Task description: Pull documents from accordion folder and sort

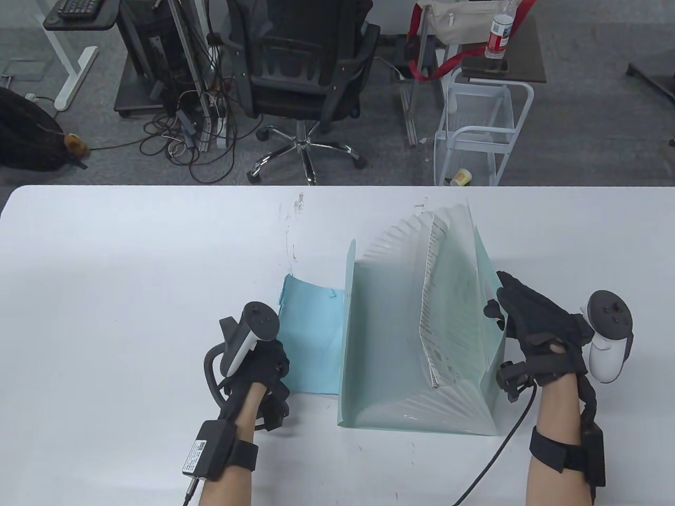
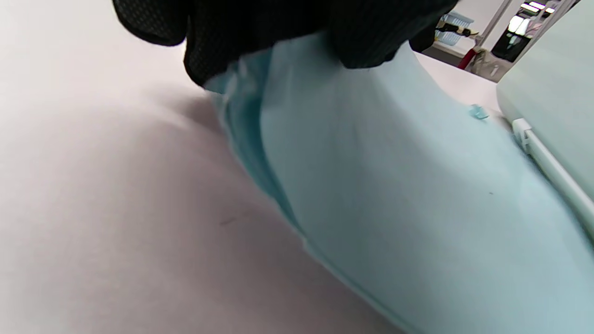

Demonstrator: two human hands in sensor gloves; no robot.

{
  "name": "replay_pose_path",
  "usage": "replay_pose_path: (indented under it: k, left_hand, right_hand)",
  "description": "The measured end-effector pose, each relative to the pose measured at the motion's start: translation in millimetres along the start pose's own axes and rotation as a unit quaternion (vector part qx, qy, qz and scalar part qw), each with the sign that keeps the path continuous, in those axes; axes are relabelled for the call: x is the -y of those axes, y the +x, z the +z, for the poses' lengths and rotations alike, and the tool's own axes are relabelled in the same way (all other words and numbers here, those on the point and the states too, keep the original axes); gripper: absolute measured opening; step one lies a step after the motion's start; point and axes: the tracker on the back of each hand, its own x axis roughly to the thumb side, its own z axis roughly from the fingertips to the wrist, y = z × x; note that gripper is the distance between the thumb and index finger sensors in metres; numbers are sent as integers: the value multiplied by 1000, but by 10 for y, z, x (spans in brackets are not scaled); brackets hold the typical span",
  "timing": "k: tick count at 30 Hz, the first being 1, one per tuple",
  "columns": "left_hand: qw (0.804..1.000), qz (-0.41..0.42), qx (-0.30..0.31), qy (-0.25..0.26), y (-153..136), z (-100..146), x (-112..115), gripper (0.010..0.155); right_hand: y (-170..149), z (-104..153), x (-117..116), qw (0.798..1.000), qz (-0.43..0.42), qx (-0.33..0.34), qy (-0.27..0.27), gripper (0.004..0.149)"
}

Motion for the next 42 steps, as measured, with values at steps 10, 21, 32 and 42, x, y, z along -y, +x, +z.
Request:
replay_pose_path:
  k: [10, 21, 32, 42]
  left_hand:
    - [973, 113, 166, 111, 539, 765, -833, 69]
    - [953, 31, 300, 40, 1915, 1357, -703, 50]
    - [976, -83, 201, 10, 2178, 948, -386, 47]
    - [970, -107, 217, 31, 2178, 906, -320, 42]
  right_hand:
    - [3, 7, -11, 1000, -4, 0, 2, 63]
    - [23, 10, -55, 1000, 7, 2, 5, 63]
    - [-4, -11, -46, 1000, -9, -1, 16, 63]
    - [4, -16, -81, 1000, 2, 1, 13, 63]
